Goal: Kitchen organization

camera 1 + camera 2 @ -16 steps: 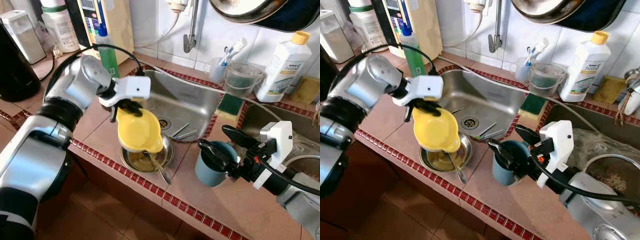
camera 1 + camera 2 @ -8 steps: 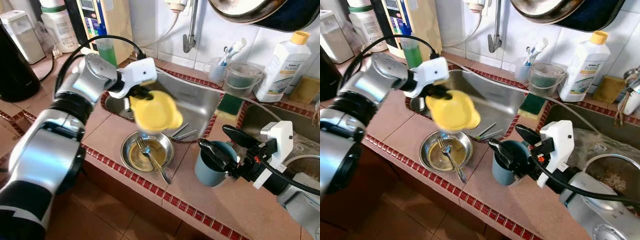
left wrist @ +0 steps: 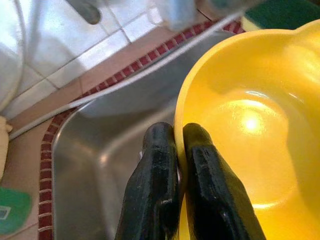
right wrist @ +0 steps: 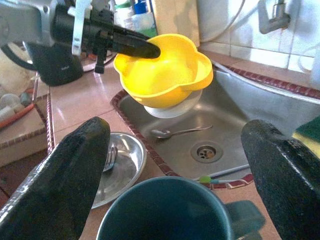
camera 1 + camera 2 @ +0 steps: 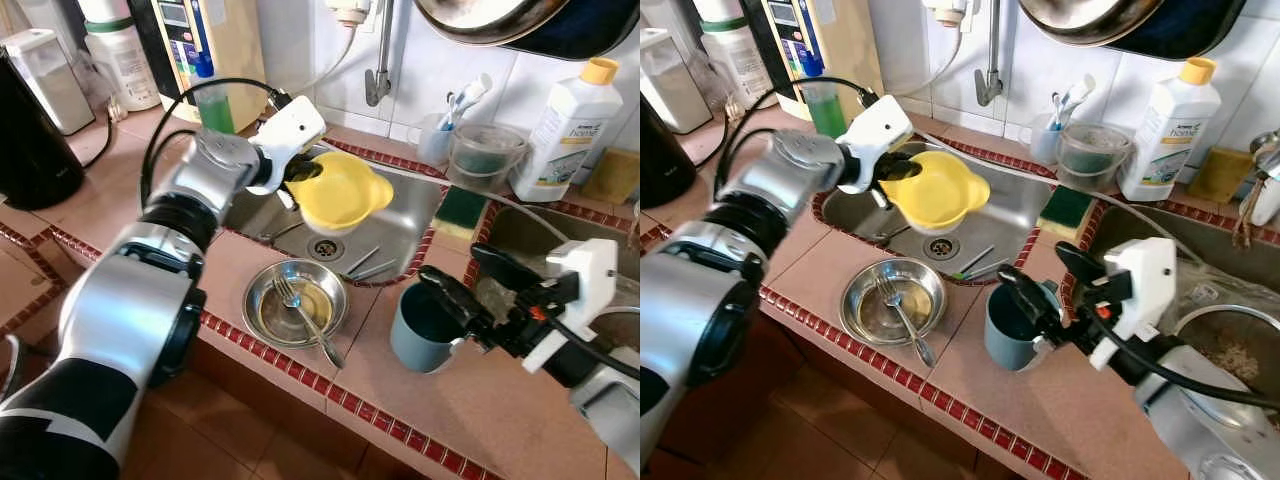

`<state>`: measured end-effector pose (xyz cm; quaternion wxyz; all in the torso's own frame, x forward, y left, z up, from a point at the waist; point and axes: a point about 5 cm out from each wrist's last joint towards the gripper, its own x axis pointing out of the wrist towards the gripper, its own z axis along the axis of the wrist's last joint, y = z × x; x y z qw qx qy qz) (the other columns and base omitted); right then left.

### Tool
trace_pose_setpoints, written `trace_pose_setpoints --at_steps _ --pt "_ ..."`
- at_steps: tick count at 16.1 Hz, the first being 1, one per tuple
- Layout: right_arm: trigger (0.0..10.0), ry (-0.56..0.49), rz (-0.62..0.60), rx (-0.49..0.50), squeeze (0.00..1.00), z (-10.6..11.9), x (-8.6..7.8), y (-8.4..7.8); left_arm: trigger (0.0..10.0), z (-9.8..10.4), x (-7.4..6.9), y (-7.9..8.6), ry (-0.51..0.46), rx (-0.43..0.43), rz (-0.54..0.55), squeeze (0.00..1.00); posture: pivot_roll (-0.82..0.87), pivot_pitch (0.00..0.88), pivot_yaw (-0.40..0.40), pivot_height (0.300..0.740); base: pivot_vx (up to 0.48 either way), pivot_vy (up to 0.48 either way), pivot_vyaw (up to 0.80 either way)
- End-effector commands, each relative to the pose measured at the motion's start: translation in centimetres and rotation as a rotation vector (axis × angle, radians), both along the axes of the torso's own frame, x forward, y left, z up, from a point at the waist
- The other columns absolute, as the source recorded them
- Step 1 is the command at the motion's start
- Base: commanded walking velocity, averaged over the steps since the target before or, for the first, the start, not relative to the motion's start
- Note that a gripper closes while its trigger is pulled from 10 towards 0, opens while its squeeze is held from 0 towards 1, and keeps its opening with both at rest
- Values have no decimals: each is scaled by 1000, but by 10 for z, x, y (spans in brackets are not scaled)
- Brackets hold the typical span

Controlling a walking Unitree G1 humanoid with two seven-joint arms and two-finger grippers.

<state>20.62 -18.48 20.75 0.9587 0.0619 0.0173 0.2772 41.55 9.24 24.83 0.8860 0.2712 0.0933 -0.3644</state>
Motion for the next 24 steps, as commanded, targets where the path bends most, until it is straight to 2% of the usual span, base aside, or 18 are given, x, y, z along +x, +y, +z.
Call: trace_pose_setpoints --at_steps 1,7,14,17,21,24 --pt "10000 -29 -5 1 0 6 -5 1 10000 2 2 1 -7 -38 42 0 -272 0 97 740 0 0 0" --pt "10000 -33 -63 19 0 10 -22 -3 10000 -24 0 -6 11 -90 122 0 -339 4 122 740 0 0 0" --pt "10000 4 -132 23 0 8 -44 -6 10000 -47 -4 -8 49 -94 172 0 -394 71 147 740 0 0 0" --pt "10000 33 -156 41 0 7 -58 -4 10000 -61 -7 -6 63 -73 192 0 -414 111 159 740 0 0 0" --pt "10000 62 -159 78 0 6 -71 2 10000 -66 -6 2 67 -85 270 0 -432 144 172 740 0 0 0" --pt "10000 78 -164 88 0 6 -74 1 10000 -71 -7 2 73 -71 288 0 -441 158 174 740 0 0 0"
